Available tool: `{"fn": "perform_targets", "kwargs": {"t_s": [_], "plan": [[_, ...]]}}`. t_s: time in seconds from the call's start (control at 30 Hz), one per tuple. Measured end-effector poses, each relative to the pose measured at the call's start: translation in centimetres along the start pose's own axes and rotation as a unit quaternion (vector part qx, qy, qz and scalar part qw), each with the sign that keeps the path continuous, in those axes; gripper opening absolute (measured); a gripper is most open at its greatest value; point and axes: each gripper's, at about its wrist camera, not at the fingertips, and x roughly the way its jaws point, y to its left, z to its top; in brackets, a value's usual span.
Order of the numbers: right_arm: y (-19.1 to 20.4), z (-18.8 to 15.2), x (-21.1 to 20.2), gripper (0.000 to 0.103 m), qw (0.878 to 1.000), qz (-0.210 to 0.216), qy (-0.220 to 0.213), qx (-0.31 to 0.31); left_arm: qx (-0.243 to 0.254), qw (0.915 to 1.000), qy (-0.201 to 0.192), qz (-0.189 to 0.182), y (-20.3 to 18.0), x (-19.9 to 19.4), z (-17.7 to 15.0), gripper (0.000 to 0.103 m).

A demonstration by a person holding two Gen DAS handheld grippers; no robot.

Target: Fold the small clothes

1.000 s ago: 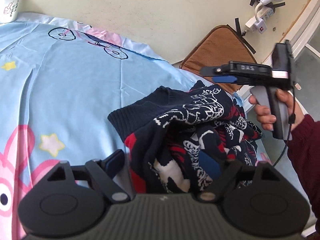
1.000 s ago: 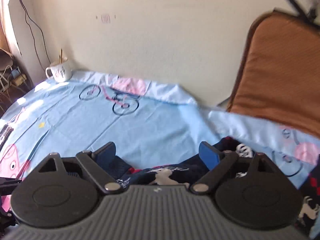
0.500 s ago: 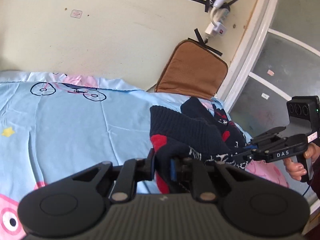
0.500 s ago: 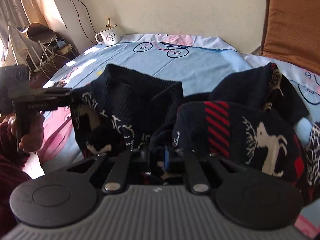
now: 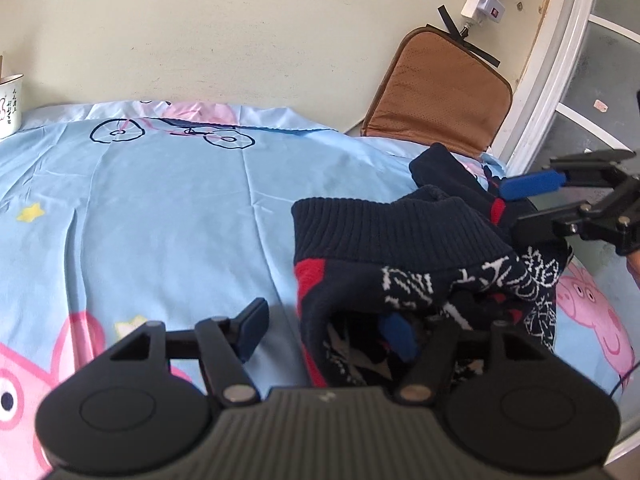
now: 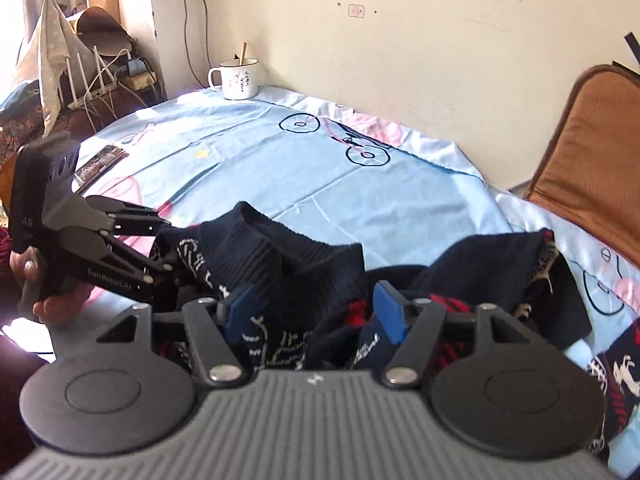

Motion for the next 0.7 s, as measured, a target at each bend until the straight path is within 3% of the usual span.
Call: {"fn": "perform_targets", "kwargs": {"t_s": [0.1,0.17,0.2,0.23,0.27,0.3,0.33,0.43,0.57,0.67,0.7], "plan": [[-0.6,0.8,2.3,0.075,1.000,0.004,0.026,-0.011,0.003,1.0000,0.000,-0.001,-0.1,0.3,-0.1,0.057],[-1.9,1.3,4.0,0.083,0.998,0.032,0.053,0.004,0.002,1.0000,0.001,-0.005,0.0,0.3,-0.2,0.052],[-2.7,1.2,4.8,0.088,0.996,0.048,0.072,0.018,0.002,1.0000,0.001,-0.007,0.0,0.2,-0.2,0.042],[-3.2,1.0,5.5,0.087,0.993,0.061,0.089,0.041,0.002,1.0000,0.002,-0.009,0.0,0.2,-0.2,0.019],[-4.0,0.6,6.0,0.081,0.989,0.080,0.101,0.070,0.003,0.9999,0.005,-0.013,0.1,0.2,-0.2,0.011],[-4.2,0.0,6.3,0.072,0.984,0.101,0.104,0.108,0.003,0.9999,0.004,-0.012,0.1,0.2,-0.2,0.011],[-4.2,-0.5,6.3,0.055,0.981,0.109,0.097,0.129,0.005,0.9999,0.002,-0.009,0.1,0.0,-0.1,0.011],[-1.5,-1.1,3.5,0.013,0.989,0.049,0.038,0.134,0.009,0.9999,-0.012,-0.005,0.2,-0.8,0.7,0.011],[0.7,-0.1,-2.7,0.012,0.985,-0.024,-0.088,0.147,0.036,0.9969,-0.069,0.013,-1.0,-3.9,3.6,0.010],[3.2,2.0,-7.8,0.011,0.974,-0.085,-0.187,0.097,0.077,0.9877,-0.134,0.026,-3.2,-7.8,6.7,0.010],[4.4,2.8,-9.8,0.011,0.965,-0.117,-0.225,0.068,0.094,0.9824,-0.158,0.033,-4.4,-9.5,8.0,0.010]]}}
